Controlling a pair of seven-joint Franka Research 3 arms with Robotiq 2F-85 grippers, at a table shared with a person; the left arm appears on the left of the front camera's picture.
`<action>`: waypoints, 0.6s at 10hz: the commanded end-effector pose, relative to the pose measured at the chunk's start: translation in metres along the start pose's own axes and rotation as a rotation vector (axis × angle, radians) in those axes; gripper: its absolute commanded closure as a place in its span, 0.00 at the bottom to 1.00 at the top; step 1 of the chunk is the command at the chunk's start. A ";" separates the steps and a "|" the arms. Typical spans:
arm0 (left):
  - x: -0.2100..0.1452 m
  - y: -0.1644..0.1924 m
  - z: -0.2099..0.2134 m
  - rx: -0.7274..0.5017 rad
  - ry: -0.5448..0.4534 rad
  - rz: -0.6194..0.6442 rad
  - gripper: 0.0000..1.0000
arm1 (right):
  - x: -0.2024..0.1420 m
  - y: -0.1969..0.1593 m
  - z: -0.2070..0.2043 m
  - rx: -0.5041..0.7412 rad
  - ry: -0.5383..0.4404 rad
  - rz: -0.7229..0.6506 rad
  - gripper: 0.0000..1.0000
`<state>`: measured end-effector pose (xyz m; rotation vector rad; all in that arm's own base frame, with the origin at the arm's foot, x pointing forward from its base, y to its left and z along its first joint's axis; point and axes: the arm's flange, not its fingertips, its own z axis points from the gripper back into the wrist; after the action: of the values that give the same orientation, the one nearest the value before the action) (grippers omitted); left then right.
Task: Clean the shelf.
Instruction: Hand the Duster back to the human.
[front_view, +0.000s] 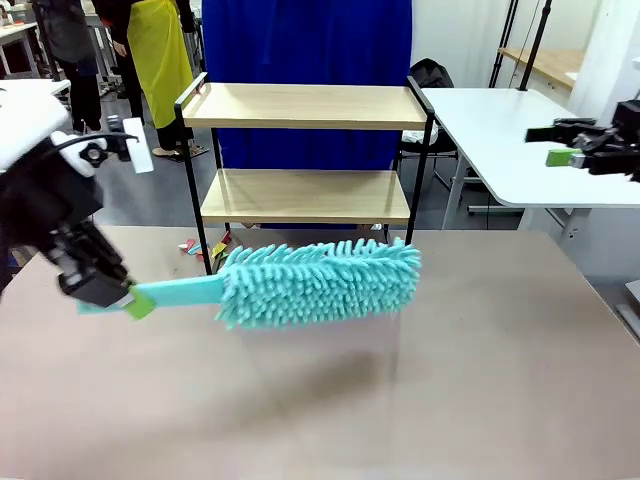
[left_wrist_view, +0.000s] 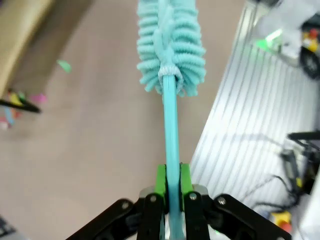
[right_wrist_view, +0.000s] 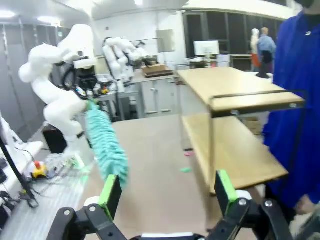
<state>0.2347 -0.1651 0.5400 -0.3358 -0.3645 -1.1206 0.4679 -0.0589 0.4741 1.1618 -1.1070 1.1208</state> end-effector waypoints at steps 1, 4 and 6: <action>0.001 0.015 -0.025 -0.031 -0.083 -0.115 0.87 | -0.001 0.021 -0.043 0.065 0.037 -0.123 0.00; 0.005 0.019 -0.036 -0.072 -0.083 -0.174 0.87 | -0.020 0.031 -0.067 0.141 0.009 -0.221 0.00; 0.018 0.021 -0.024 0.006 -0.050 -0.111 0.87 | -0.018 0.027 -0.072 0.114 0.028 -0.145 0.00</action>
<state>0.2663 -0.1842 0.5198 -0.3460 -0.4236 -1.2451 0.4410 0.0173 0.4467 1.3122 -0.9098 1.0819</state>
